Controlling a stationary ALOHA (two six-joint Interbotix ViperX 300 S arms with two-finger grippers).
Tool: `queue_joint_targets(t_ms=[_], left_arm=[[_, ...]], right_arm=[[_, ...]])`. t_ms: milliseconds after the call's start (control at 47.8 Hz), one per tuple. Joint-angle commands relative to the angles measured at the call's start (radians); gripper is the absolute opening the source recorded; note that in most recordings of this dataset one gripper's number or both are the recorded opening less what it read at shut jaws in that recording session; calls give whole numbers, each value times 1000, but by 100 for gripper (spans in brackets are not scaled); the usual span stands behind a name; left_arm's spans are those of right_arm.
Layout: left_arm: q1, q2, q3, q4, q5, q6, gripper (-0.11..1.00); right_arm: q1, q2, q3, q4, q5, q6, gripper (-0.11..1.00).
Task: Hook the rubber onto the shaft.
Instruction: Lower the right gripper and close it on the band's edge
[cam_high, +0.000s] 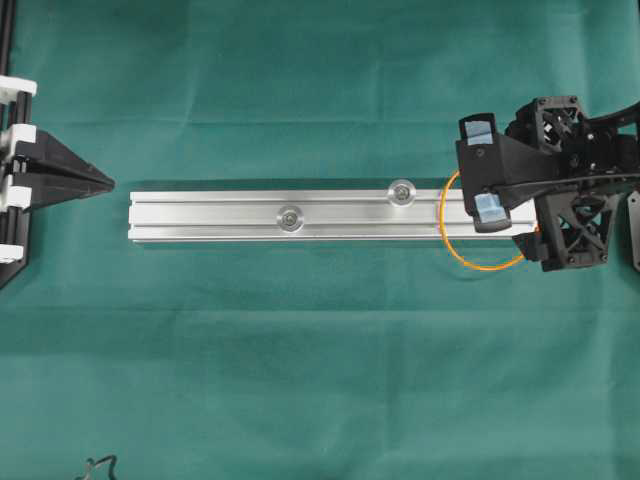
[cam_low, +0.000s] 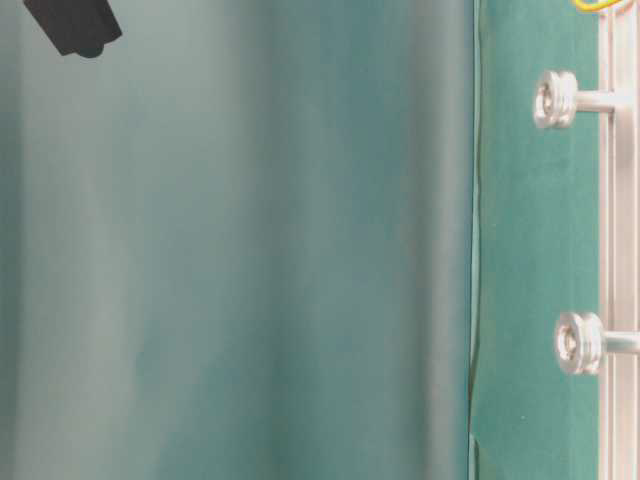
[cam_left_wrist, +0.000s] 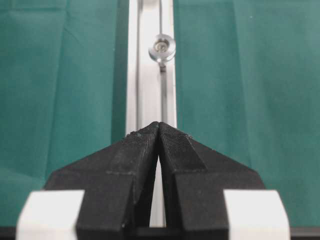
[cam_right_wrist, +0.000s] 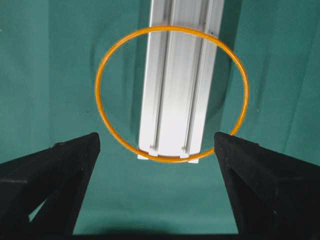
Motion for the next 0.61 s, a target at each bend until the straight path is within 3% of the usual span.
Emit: queue_joint_targets(t_ms=[0,585], left_arm=[[0,6,-31,3,-5,-2,0],[0,8,-31,3,-5,-3,0]], right_arm=[[-2,-8,-25,0,-5,2,99],[-2,-6,-12,15,-6,3,99]])
